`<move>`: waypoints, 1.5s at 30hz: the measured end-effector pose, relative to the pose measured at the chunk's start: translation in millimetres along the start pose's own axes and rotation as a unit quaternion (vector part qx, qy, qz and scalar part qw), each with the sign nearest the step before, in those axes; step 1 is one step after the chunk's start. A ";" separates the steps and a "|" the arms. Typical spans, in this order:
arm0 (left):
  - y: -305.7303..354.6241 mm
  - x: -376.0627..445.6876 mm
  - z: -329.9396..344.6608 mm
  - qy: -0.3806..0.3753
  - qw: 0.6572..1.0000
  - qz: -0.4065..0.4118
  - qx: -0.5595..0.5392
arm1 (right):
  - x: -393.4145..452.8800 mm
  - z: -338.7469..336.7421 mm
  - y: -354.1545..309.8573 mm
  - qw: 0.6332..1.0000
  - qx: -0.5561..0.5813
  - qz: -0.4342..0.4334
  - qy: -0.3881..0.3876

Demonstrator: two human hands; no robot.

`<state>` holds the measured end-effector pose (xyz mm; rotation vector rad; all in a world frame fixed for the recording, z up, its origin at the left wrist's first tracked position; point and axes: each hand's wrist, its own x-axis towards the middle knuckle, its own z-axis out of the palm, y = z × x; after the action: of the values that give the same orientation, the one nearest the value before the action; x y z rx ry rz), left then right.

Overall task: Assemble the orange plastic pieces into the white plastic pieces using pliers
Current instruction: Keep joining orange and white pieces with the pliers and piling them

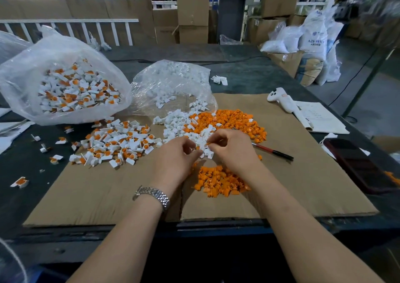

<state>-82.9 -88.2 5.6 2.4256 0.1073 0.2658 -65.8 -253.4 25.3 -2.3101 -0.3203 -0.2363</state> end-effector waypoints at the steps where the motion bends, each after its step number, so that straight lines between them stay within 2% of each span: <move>1: 2.3 0.3 3.0 -0.006 0.999 0.005 0.034 | -0.2 -2.3 2.4 1.000 0.020 0.015 0.014; 5: 6.3 -1.1 13.3 -0.004 0.997 0.032 0.074 | -2.4 -6.2 7.9 0.994 0.089 0.051 0.031; 9: 6.0 -1.2 14.8 0.009 0.995 0.049 0.086 | -4.5 -8.1 12.4 0.996 0.075 0.049 0.028; 11: 3.8 -1.4 13.8 0.010 0.998 0.041 0.040 | -5.9 -9.3 13.5 0.993 0.101 0.057 0.029; 13: -1.0 -2.5 9.7 -0.005 0.997 0.019 -0.071 | -6.8 -9.5 12.3 0.987 0.143 0.067 0.022; 15: -4.7 -5.6 2.5 -0.061 0.971 -0.004 -0.230 | -6.6 -8.6 9.1 0.979 0.188 0.078 0.012; 17: -4.7 -12.1 -4.1 -0.111 0.924 -0.023 -0.365 | -6.0 -6.5 5.7 0.972 0.221 0.085 0.007; 23: -0.5 -17.9 -9.7 -0.118 0.821 -0.138 -0.540 | -9.6 3.9 -2.4 0.984 0.167 0.059 0.002; 28: 3.8 -16.8 -15.6 -0.124 0.813 -0.155 -0.548 | -14.1 6.1 -6.3 0.992 0.122 0.021 0.005; 33: -4.0 -17.1 -13.5 -0.145 0.759 -0.172 -0.611 | -16.0 2.5 -8.3 0.985 0.170 0.026 -0.001; 38: -9.2 -17.4 -12.9 -0.163 0.735 -0.164 -0.637 | -18.9 2.3 -14.2 0.980 0.198 0.027 -0.002; 40: -7.5 -18.7 -12.5 -0.154 0.735 -0.161 -0.641 | -20.8 4.3 -17.5 0.982 0.184 0.034 0.015; 45: -3.1 -26.4 -12.7 -0.141 0.758 -0.139 -0.622 | -25.4 12.3 -27.6 0.986 0.146 0.067 0.052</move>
<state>-111.4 -81.7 8.8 1.0553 0.1026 -0.1598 -97.4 -230.0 28.9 -2.0121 -0.1357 -0.2261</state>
